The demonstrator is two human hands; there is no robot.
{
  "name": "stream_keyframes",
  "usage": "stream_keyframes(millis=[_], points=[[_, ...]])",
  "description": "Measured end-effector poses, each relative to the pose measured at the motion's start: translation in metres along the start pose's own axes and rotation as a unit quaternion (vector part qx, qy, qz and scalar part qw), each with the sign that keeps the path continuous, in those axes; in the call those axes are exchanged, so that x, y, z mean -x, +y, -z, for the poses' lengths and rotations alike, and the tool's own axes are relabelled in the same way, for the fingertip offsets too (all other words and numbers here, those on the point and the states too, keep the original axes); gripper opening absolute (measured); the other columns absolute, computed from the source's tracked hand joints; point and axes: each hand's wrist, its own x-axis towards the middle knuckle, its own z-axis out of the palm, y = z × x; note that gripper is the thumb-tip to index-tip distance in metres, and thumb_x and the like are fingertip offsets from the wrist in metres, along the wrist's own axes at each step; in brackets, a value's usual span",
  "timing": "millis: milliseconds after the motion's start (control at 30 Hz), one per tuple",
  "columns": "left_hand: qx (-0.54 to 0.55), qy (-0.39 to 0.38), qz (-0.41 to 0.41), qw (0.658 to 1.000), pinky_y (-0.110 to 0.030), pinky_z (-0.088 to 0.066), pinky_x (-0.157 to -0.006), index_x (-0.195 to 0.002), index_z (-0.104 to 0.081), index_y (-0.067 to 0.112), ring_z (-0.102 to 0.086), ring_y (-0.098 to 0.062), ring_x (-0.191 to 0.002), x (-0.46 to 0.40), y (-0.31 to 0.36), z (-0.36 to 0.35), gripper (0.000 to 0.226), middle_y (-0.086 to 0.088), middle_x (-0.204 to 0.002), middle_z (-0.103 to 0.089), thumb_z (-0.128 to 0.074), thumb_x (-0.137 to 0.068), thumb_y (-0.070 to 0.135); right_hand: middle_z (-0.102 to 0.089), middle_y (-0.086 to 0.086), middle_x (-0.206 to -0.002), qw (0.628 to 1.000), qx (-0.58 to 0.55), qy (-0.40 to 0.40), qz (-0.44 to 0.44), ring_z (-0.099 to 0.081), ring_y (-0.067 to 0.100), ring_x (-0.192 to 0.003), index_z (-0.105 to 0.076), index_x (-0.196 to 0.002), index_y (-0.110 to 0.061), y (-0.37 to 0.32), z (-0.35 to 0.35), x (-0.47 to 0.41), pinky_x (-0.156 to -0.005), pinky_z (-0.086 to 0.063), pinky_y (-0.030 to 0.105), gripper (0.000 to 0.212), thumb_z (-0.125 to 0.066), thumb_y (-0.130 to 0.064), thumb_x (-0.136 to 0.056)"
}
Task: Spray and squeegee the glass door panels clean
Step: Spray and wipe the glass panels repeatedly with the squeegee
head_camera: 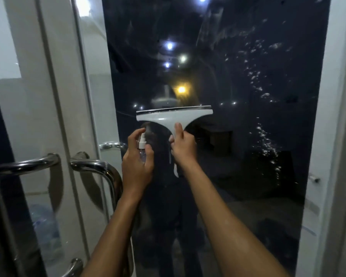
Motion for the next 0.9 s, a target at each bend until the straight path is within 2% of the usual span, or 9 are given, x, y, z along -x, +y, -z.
stream_keyframes(millis=[133,233,400,500,567,667,800,900], points=[[0.013,-0.003,-0.007,1.0,-0.016,-0.041,-0.059,-0.136,-0.041,0.034,-0.06,-0.007,-0.069,-0.008,-0.006,0.005,0.035,0.001,-0.097,-0.065,-0.045,-0.102,0.027,-0.049,-0.006,-0.048,1.0,-0.005,0.012,-0.017,-0.051,0.017,-0.05,-0.051,-0.061,-0.019,0.01,-0.017,0.002,-0.06,-0.044,0.034,0.055,-0.039,-0.053,-0.102],[0.034,-0.005,-0.005,0.999,-0.011,-0.042,-0.057,-0.137,-0.042,0.032,-0.059,-0.004,-0.066,-0.005,-0.012,0.003,0.035,0.006,-0.088,-0.062,-0.047,-0.104,0.023,-0.047,-0.006,-0.045,0.998,-0.007,0.036,-0.06,-0.048,0.017,-0.048,-0.049,-0.058,-0.019,0.057,-0.017,0.029,-0.058,-0.04,0.032,0.055,-0.042,-0.053,-0.101],[0.063,-0.016,0.006,0.998,-0.017,-0.047,-0.057,-0.136,-0.04,0.033,-0.061,-0.01,-0.068,0.01,-0.018,0.001,0.036,0.002,-0.084,-0.061,-0.046,-0.101,0.027,-0.039,-0.004,-0.047,0.99,-0.017,0.036,-0.138,-0.039,0.018,-0.049,-0.046,-0.06,-0.018,0.13,-0.007,0.09,-0.052,-0.032,0.031,0.056,-0.04,-0.058,-0.098],[0.07,-0.022,0.005,0.997,-0.017,-0.046,-0.055,-0.136,-0.042,0.032,-0.06,-0.009,-0.065,0.02,-0.019,0.002,0.035,0.003,-0.082,-0.061,-0.046,-0.101,0.028,-0.039,-0.003,-0.048,0.992,-0.02,0.029,-0.121,-0.038,0.017,-0.048,-0.046,-0.062,-0.016,0.108,-0.01,0.085,-0.05,-0.031,0.028,0.056,-0.039,-0.055,-0.101],[0.079,-0.027,0.006,0.996,-0.025,-0.05,-0.056,-0.136,-0.043,0.032,-0.062,-0.009,-0.068,0.022,-0.019,0.003,0.035,0.003,-0.088,-0.063,-0.047,-0.102,0.027,-0.042,-0.003,-0.047,0.995,-0.018,0.033,-0.091,-0.04,0.017,-0.045,-0.047,-0.061,-0.017,0.077,-0.013,0.059,-0.05,-0.033,0.029,0.056,-0.039,-0.055,-0.101],[0.071,-0.031,0.015,0.997,-0.031,-0.051,-0.054,-0.135,-0.043,0.033,-0.06,-0.01,-0.063,0.028,-0.021,0.001,0.036,0.003,-0.082,-0.061,-0.046,-0.1,0.028,-0.043,-0.006,-0.045,0.997,-0.016,0.029,-0.07,-0.041,0.014,-0.043,-0.048,-0.059,-0.019,0.048,-0.011,0.03,-0.05,-0.033,0.029,0.056,-0.038,-0.056,-0.101],[0.066,-0.038,0.024,0.997,-0.031,-0.053,-0.058,-0.135,-0.043,0.035,-0.062,-0.009,-0.067,0.038,-0.024,-0.002,0.034,0.003,-0.087,-0.064,-0.048,-0.103,0.024,-0.04,-0.007,-0.044,0.991,-0.015,0.03,-0.127,-0.038,0.014,-0.042,-0.046,-0.061,-0.019,0.087,0.007,0.063,-0.049,-0.029,0.026,0.056,-0.038,-0.058,-0.1],[0.058,-0.032,0.022,0.998,-0.027,-0.054,-0.063,-0.135,-0.043,0.035,-0.064,-0.006,-0.076,0.035,-0.022,-0.006,0.034,0.006,-0.095,-0.065,-0.048,-0.103,0.025,-0.044,-0.005,-0.046,0.991,-0.002,0.035,-0.126,-0.042,0.018,-0.046,-0.047,-0.058,-0.02,0.099,0.013,0.07,-0.053,-0.034,0.031,0.058,-0.037,-0.061,-0.098]])
